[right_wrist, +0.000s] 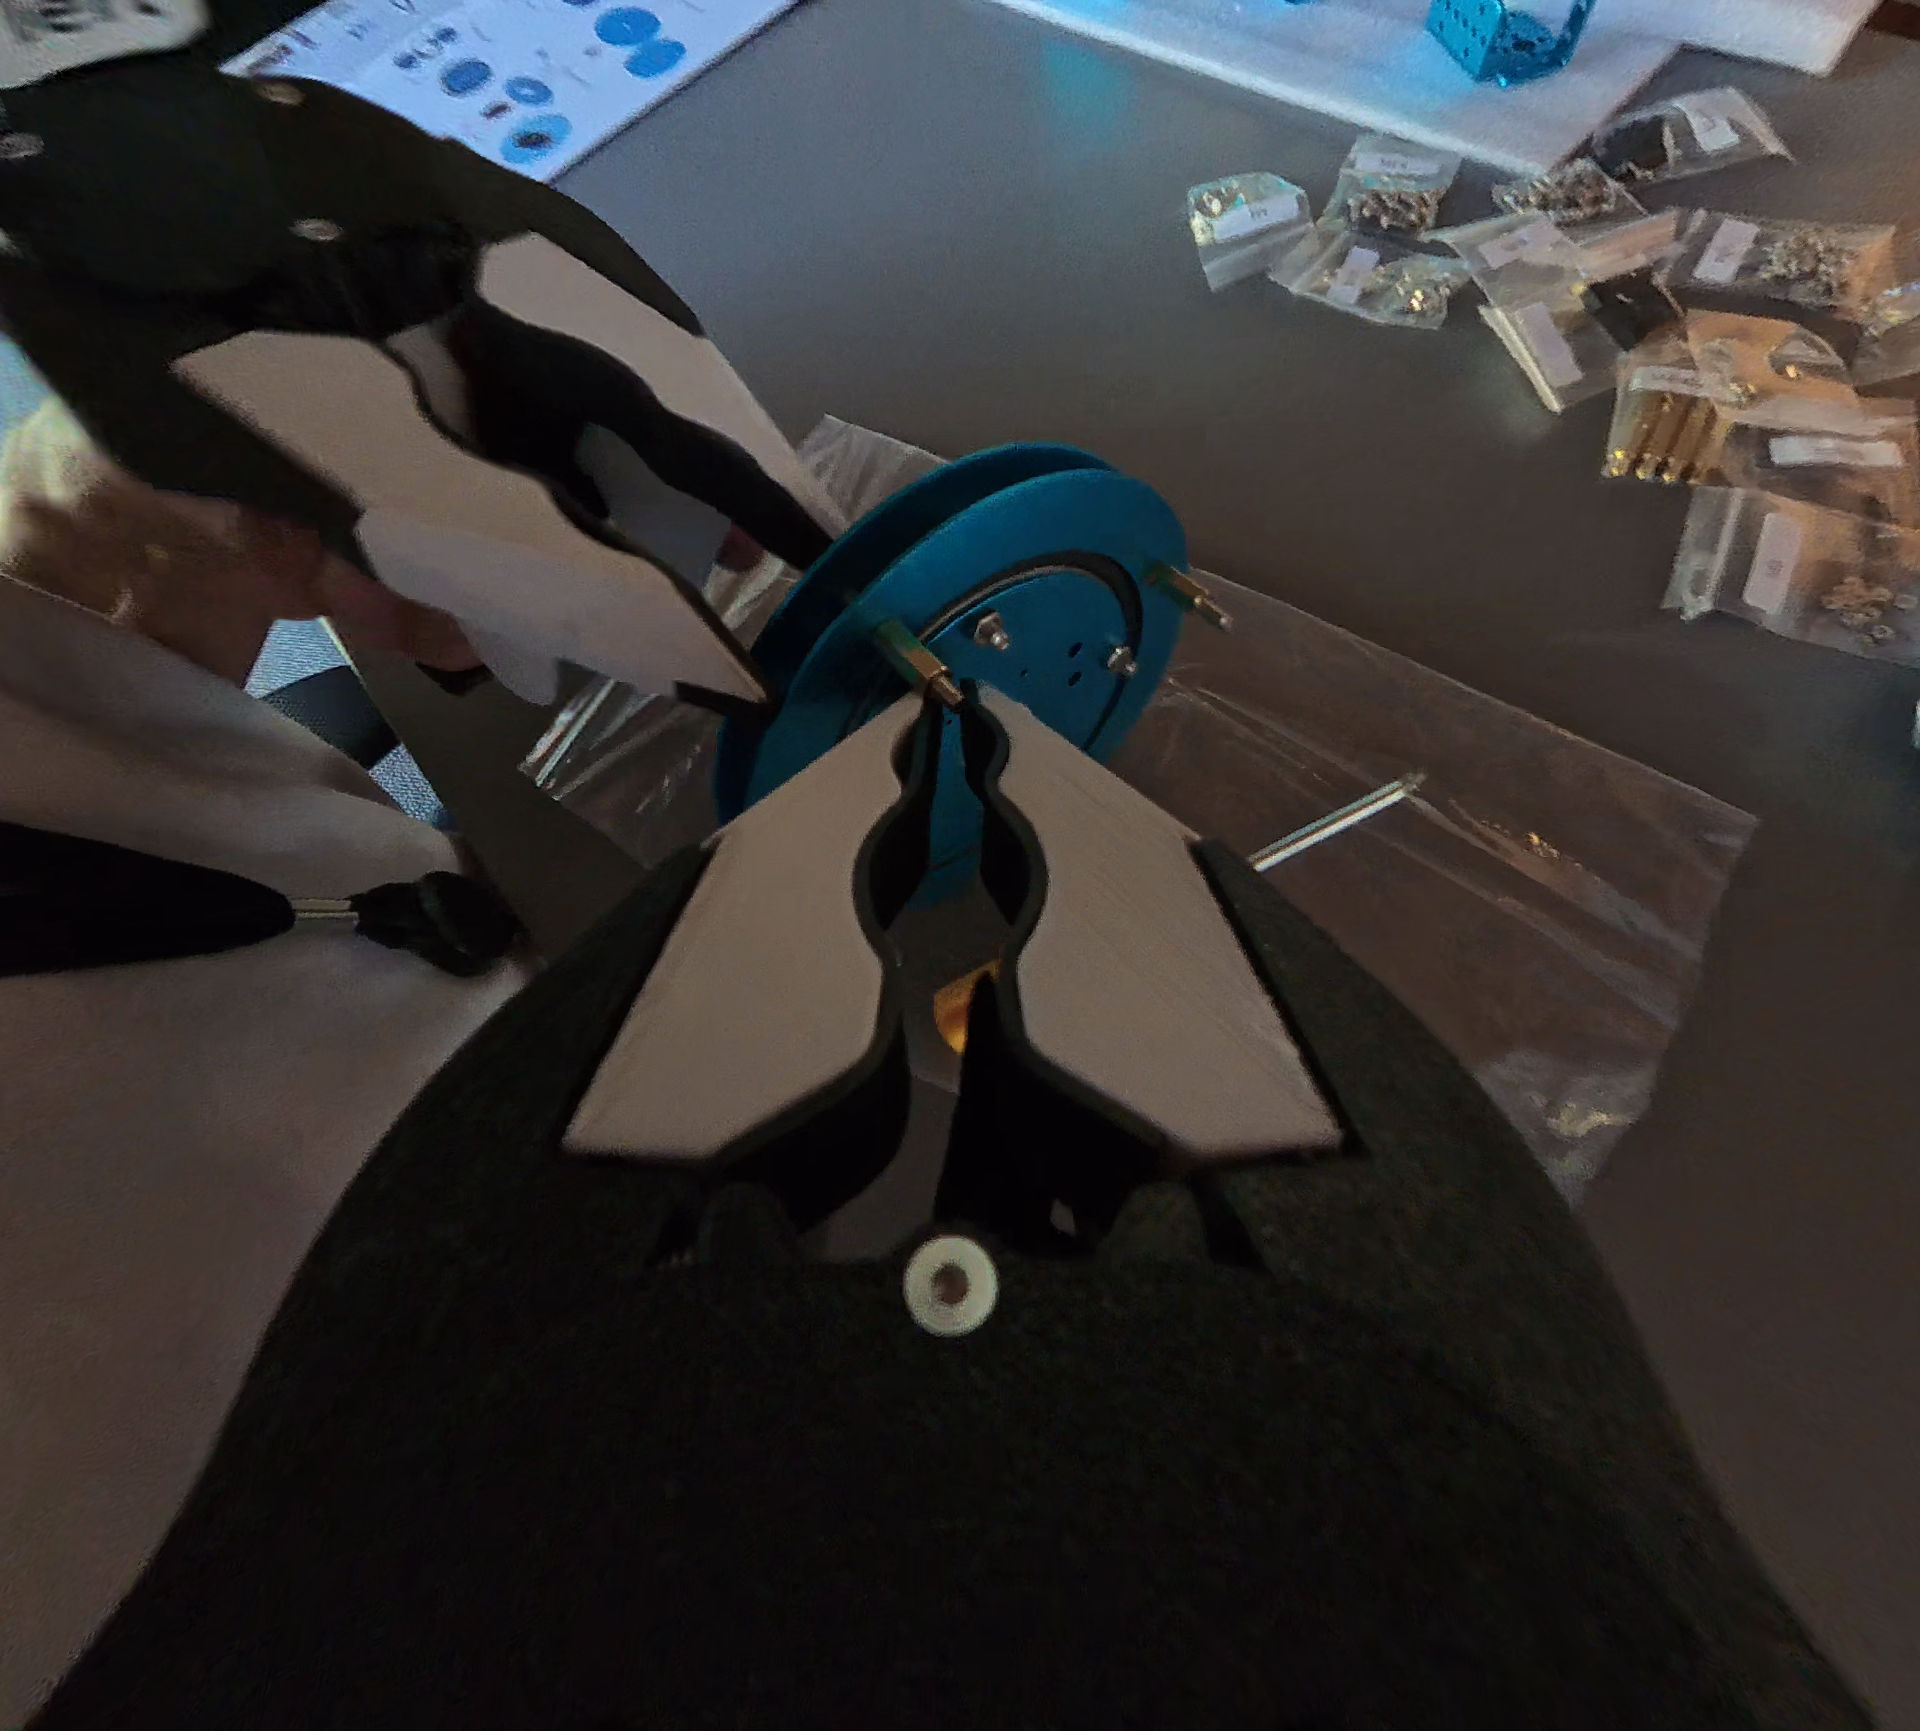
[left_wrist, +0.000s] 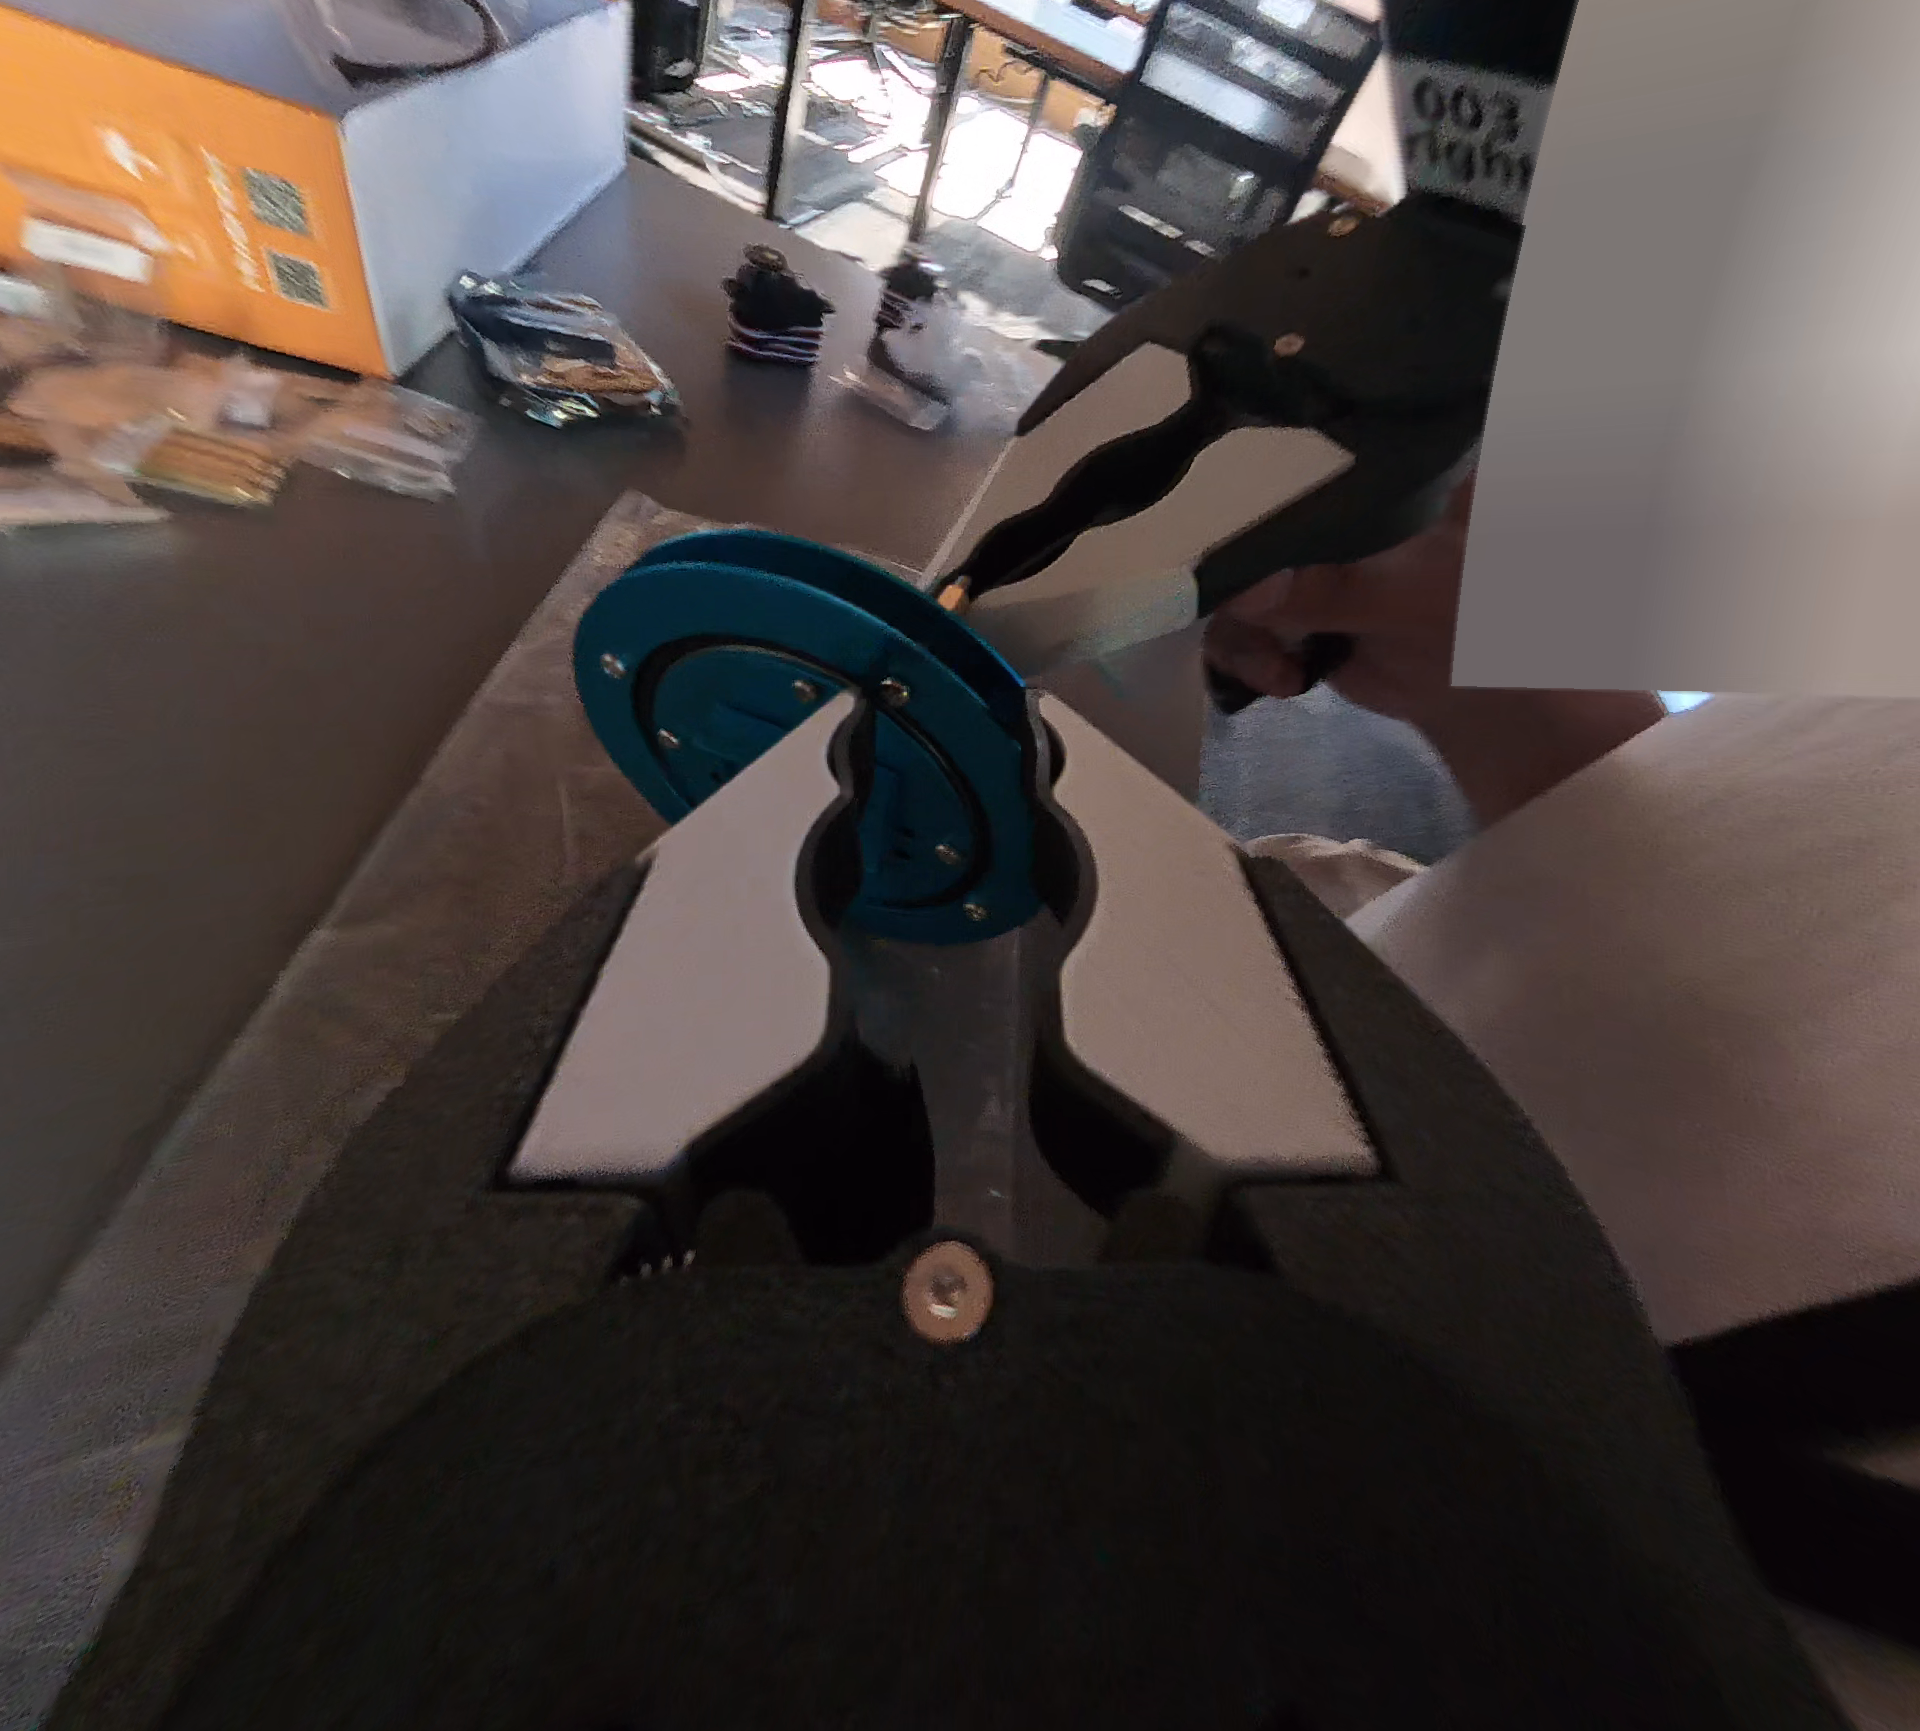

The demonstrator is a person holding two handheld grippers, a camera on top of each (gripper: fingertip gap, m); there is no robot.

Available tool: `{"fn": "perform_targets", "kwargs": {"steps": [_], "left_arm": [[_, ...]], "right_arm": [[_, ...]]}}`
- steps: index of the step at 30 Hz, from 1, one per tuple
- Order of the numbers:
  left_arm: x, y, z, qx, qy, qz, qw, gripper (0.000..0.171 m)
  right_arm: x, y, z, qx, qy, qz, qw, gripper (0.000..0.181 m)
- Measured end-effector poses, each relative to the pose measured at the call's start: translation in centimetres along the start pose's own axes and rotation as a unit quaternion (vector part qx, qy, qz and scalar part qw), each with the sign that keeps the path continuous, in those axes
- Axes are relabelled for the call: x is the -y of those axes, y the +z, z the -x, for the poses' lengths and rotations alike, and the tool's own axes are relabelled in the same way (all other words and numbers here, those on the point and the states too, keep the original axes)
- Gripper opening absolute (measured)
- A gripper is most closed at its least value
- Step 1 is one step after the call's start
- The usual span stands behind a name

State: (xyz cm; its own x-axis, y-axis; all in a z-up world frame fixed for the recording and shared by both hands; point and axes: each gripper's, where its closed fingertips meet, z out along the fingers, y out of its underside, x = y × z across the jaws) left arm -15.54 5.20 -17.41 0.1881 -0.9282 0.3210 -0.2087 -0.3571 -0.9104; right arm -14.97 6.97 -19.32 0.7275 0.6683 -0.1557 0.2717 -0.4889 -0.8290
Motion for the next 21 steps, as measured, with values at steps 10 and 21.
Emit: {"fn": "perform_targets", "kwargs": {"steps": [10, 21], "left_arm": [[0.4, -1.0, 0.2, -0.087, 0.018, -0.006, 0.996, 0.015], [0.2, -2.2, 1.3, -0.001, 0.025, -0.028, 0.999, 0.035]], "right_arm": [[1.3, -1.3, 2.5, 0.108, -0.262, -0.111, 0.953, 0.009], [1.9, -0.1, 1.8, 0.075, -0.196, -0.076, 0.975, 0.005]]}}
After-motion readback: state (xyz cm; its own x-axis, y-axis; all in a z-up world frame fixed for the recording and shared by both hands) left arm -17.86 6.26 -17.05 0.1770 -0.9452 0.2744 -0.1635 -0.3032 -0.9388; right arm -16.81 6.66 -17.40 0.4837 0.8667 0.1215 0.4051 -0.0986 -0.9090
